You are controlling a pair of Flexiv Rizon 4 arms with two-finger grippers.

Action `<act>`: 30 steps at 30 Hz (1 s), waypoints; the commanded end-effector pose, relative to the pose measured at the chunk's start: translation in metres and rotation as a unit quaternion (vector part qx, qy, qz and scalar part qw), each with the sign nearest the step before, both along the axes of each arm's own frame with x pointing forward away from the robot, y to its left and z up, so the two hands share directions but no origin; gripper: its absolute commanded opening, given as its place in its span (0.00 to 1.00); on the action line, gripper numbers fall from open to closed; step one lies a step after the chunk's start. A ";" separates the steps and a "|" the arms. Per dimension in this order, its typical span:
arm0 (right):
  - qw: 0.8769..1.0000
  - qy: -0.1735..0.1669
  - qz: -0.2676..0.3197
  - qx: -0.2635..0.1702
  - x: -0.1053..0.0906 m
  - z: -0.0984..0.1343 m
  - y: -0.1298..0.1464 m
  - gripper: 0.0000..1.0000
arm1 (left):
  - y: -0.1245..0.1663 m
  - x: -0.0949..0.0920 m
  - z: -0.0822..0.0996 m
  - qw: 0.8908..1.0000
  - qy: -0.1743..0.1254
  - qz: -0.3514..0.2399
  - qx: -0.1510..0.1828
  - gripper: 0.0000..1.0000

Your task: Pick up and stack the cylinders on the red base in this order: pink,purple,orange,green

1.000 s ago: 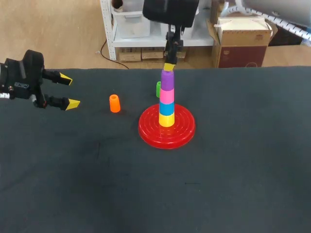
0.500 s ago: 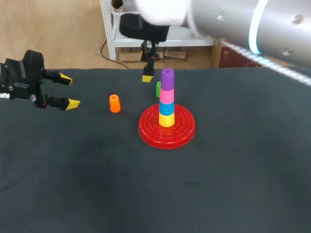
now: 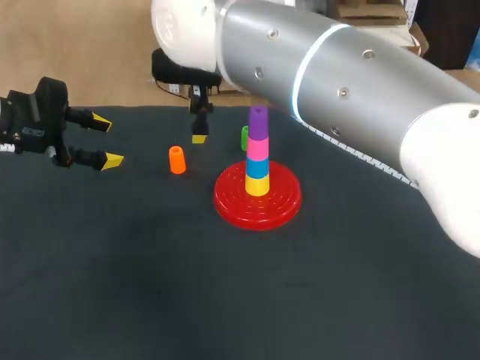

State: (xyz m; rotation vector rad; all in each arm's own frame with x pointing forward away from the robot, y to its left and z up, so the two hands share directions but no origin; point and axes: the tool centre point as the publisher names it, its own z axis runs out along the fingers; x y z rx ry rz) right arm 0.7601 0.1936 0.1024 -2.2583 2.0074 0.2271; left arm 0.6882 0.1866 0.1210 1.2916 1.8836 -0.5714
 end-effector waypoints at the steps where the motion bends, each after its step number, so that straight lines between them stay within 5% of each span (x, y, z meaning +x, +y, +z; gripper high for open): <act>1: 0.999 0.047 0.006 0.000 0.008 -0.004 0.008 1.00 | 0.001 -0.002 -0.001 1.000 -0.004 0.001 -0.002 1.00; 5: 0.998 0.054 -0.005 0.032 0.007 -0.001 0.010 1.00 | 0.001 -0.002 -0.001 1.000 -0.004 0.001 -0.002 1.00; 23: 0.998 0.054 -0.005 0.032 0.007 -0.001 0.010 1.00 | 0.001 -0.002 -0.001 1.000 -0.004 0.001 -0.002 1.00; 30: 0.997 0.076 -0.016 0.001 -0.002 -0.024 0.019 1.00 | 0.001 -0.002 -0.001 1.000 -0.004 0.001 -0.002 1.00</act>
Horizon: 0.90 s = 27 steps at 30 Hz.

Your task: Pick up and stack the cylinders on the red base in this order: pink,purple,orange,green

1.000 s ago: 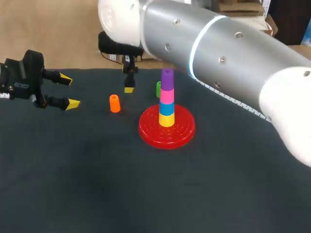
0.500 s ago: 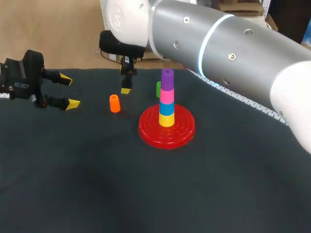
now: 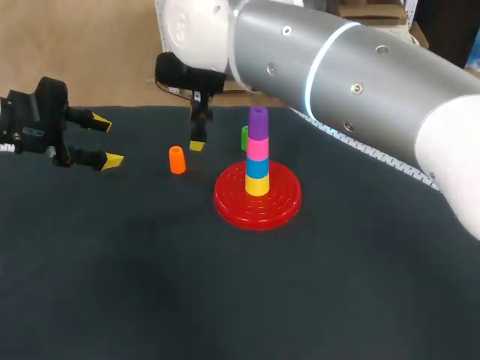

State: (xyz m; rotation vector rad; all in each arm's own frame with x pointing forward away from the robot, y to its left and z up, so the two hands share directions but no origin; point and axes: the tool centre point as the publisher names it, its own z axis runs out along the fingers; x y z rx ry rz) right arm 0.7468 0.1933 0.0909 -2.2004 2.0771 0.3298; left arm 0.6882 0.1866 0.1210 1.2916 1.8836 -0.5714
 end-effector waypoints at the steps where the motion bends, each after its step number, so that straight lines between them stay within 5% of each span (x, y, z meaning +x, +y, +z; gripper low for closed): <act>1: 0.999 0.045 0.014 -0.016 0.012 -0.017 0.024 1.00 | 0.001 -0.002 -0.001 1.000 -0.004 0.001 -0.002 1.00; 10: 0.998 0.052 0.018 -0.017 0.029 -0.057 0.052 1.00 | 0.001 -0.002 -0.001 1.000 -0.004 0.001 -0.002 1.00; 24: 0.993 0.085 0.044 -0.062 0.043 -0.057 0.062 1.00 | 0.001 -0.002 -0.001 1.000 -0.004 0.001 -0.002 1.00; 27: 0.992 0.092 0.049 -0.066 0.044 -0.059 0.064 0.93 | 0.001 -0.002 -0.001 1.000 -0.004 0.001 -0.002 1.00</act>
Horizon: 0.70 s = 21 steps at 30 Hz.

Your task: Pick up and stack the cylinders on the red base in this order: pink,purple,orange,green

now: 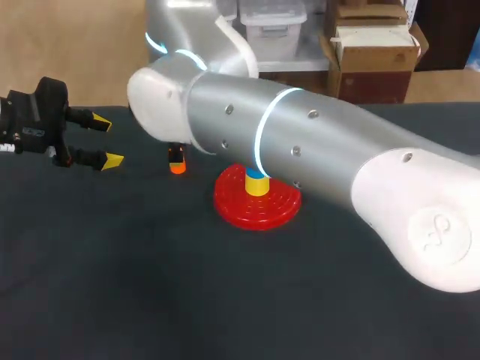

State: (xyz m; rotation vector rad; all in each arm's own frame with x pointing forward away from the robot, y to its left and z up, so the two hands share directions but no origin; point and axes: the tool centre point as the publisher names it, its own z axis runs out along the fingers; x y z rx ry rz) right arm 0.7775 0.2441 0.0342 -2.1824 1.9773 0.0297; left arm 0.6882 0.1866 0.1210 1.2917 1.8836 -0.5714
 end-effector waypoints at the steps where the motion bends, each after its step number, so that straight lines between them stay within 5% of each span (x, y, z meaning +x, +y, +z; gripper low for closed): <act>1: 0.979 0.199 0.030 -0.041 0.013 -0.003 0.014 0.92 | 0.001 -0.002 -0.001 1.000 -0.004 0.001 -0.002 1.00; 6: 0.976 0.209 0.035 -0.045 0.011 -0.005 0.016 0.71 | 0.001 -0.002 -0.001 1.000 -0.004 0.001 -0.002 1.00; 14: 0.973 0.225 0.035 -0.046 0.003 -0.006 0.013 0.77 | 0.001 -0.002 -0.001 1.000 -0.004 0.001 -0.002 1.00; 21: 0.967 0.248 0.028 -0.047 -0.001 -0.010 0.006 0.73 | 0.001 -0.002 -0.001 1.000 -0.004 0.001 -0.002 1.00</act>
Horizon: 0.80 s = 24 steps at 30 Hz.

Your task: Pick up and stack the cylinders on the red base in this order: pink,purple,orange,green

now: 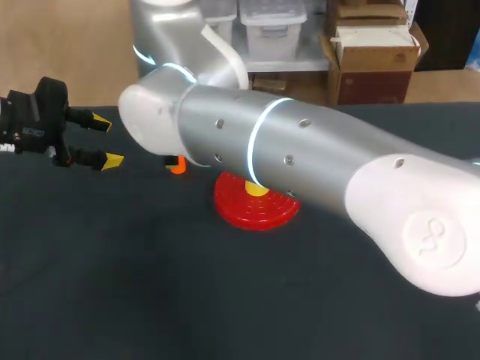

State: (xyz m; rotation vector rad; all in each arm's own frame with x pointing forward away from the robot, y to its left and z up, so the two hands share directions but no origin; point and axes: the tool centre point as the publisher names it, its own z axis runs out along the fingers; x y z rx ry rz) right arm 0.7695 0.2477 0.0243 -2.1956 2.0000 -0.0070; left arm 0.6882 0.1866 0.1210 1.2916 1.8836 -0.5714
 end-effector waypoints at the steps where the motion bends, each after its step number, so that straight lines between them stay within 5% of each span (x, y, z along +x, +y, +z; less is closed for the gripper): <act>1: 0.966 0.254 0.027 -0.029 0.007 -0.001 0.002 0.71 | 0.001 -0.002 -0.001 1.000 -0.004 0.001 -0.002 1.00; 7: 0.960 0.276 0.032 -0.041 0.006 -0.004 0.000 0.61 | 0.001 -0.002 -0.001 1.000 -0.004 0.001 -0.002 1.00; 9: 0.959 0.278 0.033 -0.044 0.007 -0.005 0.001 0.51 | 0.001 -0.002 -0.001 1.000 -0.004 0.001 -0.002 1.00; 14: 0.957 0.282 0.035 -0.050 0.007 -0.006 0.002 0.47 | 0.001 -0.002 -0.001 1.000 -0.004 0.001 -0.002 1.00; 16: 0.957 0.283 0.036 -0.051 0.007 -0.006 0.002 0.31 | 0.001 -0.002 -0.001 1.000 -0.004 0.001 -0.002 1.00; 18: 0.958 0.281 0.033 -0.055 0.008 -0.003 0.002 0.00 | 0.001 -0.002 -0.001 1.000 -0.004 0.001 -0.002 1.00; 24: 0.970 0.235 0.034 -0.055 0.009 0.048 -0.007 0.00 | 0.001 -0.002 -0.001 1.000 -0.004 0.001 -0.002 1.00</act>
